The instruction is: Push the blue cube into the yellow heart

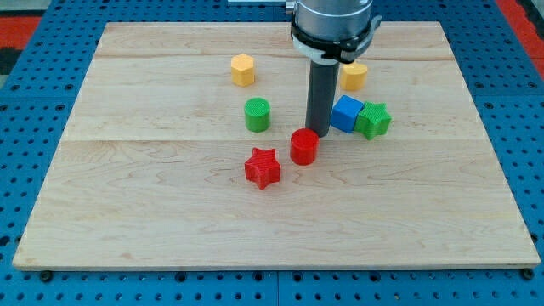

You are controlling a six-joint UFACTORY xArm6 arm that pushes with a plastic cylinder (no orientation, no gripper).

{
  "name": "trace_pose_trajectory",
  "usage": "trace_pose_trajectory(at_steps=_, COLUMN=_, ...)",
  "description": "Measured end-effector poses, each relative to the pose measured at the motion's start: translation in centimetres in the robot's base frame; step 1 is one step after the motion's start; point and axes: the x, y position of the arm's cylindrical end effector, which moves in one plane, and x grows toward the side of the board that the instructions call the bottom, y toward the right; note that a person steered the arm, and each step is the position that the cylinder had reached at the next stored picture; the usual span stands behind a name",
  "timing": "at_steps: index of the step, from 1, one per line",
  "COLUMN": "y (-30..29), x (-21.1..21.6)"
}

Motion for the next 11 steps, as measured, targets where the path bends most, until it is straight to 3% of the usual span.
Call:
trace_pose_trajectory(at_steps=2, y=-3.7, x=3.0)
trace_pose_trajectory(at_steps=3, y=1.0, x=2.9)
trace_pose_trajectory(at_steps=4, y=3.6, x=1.5)
trace_pose_trajectory(at_steps=7, y=1.9, x=-4.7)
trace_pose_trajectory(at_steps=9, y=7.2, x=-4.8)
trace_pose_trajectory(at_steps=11, y=7.7, x=-6.1)
